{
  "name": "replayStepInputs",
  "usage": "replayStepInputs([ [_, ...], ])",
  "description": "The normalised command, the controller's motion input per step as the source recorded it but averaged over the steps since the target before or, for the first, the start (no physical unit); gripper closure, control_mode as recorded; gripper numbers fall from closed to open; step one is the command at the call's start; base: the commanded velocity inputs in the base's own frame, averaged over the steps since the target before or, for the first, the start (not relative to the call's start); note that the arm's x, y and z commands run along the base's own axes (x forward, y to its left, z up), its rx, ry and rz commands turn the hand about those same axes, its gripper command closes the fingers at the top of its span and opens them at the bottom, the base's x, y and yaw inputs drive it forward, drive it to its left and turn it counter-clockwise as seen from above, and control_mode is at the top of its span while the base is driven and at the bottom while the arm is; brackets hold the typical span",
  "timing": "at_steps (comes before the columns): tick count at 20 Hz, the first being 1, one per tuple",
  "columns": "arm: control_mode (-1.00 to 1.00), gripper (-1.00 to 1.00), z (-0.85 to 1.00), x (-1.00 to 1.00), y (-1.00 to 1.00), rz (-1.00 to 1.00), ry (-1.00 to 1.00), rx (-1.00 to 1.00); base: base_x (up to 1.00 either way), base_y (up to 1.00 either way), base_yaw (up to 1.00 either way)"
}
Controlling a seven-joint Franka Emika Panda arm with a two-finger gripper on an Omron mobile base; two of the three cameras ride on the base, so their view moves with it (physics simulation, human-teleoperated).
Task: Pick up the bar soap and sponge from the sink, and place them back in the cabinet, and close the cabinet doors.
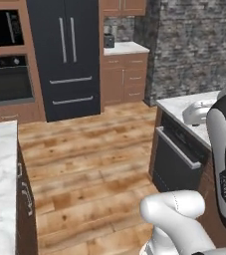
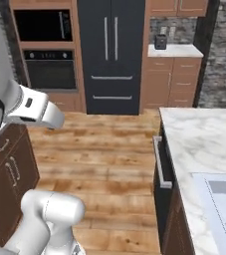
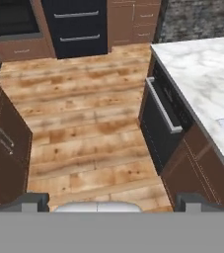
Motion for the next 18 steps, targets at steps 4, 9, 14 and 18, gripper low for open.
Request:
replayStepInputs([
  [4,1.0,-1.0,0.0,0.0,0.0,0.0,0.0,0.0,0.16,-0.44,-0.63],
  [9,1.0,-1.0,0.0,0.0,0.0,0.0,0.0,0.0,0.15,-0.08,-0.73],
  [14,1.0,-1.0,0.0,0.0,0.0,0.0,0.0,0.0,0.16,-0.01,-0.73],
  [18,1.0,-1.0,0.0,0.0,0.0,0.0,0.0,0.0,0.25,0.0,-0.7],
])
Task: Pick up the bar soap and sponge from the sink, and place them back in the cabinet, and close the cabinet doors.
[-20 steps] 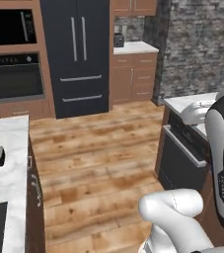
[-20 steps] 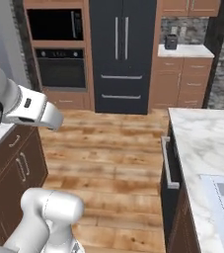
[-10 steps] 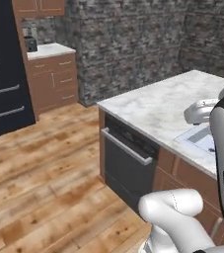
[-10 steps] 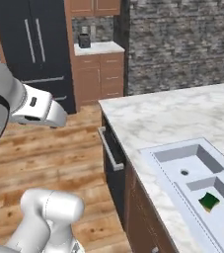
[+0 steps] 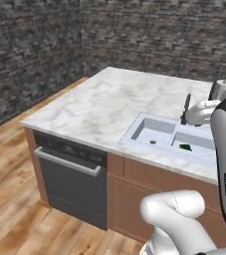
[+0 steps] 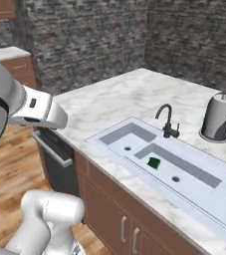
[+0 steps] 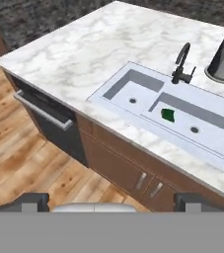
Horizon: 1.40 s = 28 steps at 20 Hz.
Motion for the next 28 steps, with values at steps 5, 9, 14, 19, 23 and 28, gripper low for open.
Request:
replayStepInputs([
  [5,1.0,-1.0,0.0,0.0,0.0,0.0,0.0,0.0,0.28,0.0,-0.65],
  [9,1.0,-1.0,0.0,0.0,0.0,0.0,0.0,0.0,0.33,0.0,-0.61],
  [14,1.0,-1.0,0.0,0.0,0.0,0.0,0.0,0.0,0.37,0.0,-0.51],
  [19,1.0,-1.0,0.0,0.0,0.0,0.0,0.0,0.0,0.45,0.05,-0.32],
  [23,1.0,-1.0,0.0,0.0,0.0,0.0,0.0,0.0,0.38,0.26,-0.17],
  [28,1.0,-1.0,0.0,0.0,0.0,0.0,0.0,0.0,0.27,0.38,-0.16],
])
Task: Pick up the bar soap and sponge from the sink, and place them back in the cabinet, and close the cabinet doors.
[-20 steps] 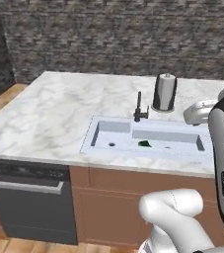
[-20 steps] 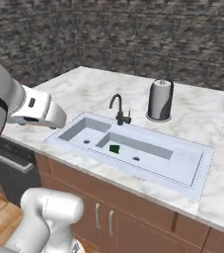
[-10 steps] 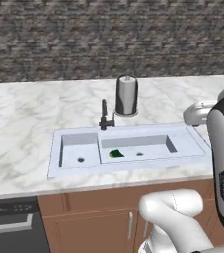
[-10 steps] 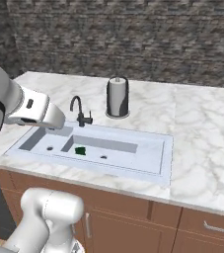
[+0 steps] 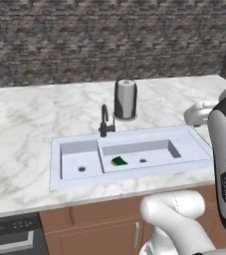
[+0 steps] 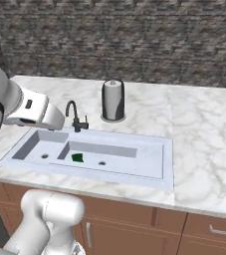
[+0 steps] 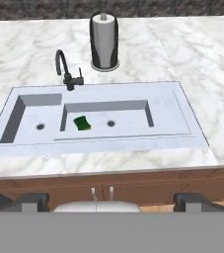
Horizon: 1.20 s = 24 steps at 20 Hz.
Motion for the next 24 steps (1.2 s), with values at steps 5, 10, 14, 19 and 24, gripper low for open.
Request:
replayStepInputs([
  [5,1.0,-1.0,0.0,0.0,0.0,0.0,0.0,0.0,0.17,0.26,-0.11],
  [10,1.0,-1.0,0.0,0.0,0.0,0.0,0.0,0.0,0.3,0.26,-0.09],
  [14,1.0,-1.0,0.0,0.0,0.0,0.0,0.0,0.0,0.34,0.13,-0.05],
  [19,1.0,-1.0,0.0,0.0,0.0,0.0,0.0,0.0,0.38,0.07,0.0],
  [24,1.0,-1.0,0.0,0.0,0.0,0.0,0.0,0.0,0.33,0.0,0.04],
])
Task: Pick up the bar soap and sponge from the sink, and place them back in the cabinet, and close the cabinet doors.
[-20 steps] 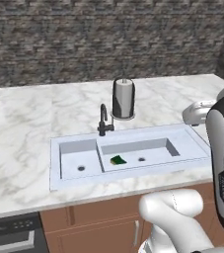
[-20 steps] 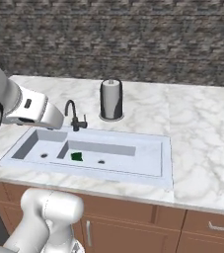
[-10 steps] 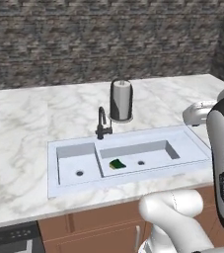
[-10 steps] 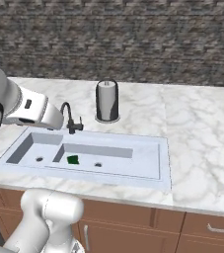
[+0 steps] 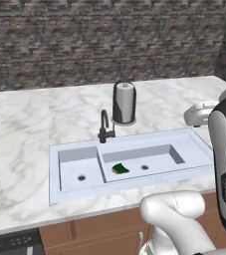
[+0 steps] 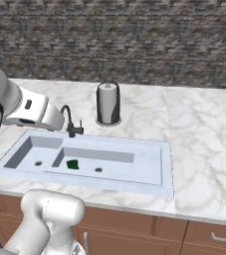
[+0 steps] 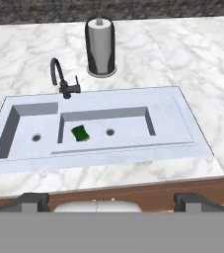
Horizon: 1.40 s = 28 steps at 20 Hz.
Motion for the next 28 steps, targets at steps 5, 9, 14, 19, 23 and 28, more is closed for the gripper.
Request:
replayStepInputs([
  [5,1.0,-1.0,0.0,0.0,0.0,0.0,0.0,0.0,0.28,0.0,0.04],
  [9,1.0,-1.0,0.0,0.0,0.0,0.0,0.0,0.0,0.26,0.0,0.03],
  [14,-1.0,-1.0,-0.08,0.11,0.0,0.01,0.0,0.0,0.16,0.0,0.02],
  [19,-1.0,-1.0,-0.2,0.35,0.15,0.04,0.0,0.0,0.0,0.0,0.0],
  [23,-1.0,-1.0,-0.23,0.35,0.22,0.04,0.02,0.0,0.0,0.0,0.0],
  [28,-1.0,-1.0,-0.21,0.14,0.22,0.03,0.09,0.0,0.0,0.0,0.0],
])
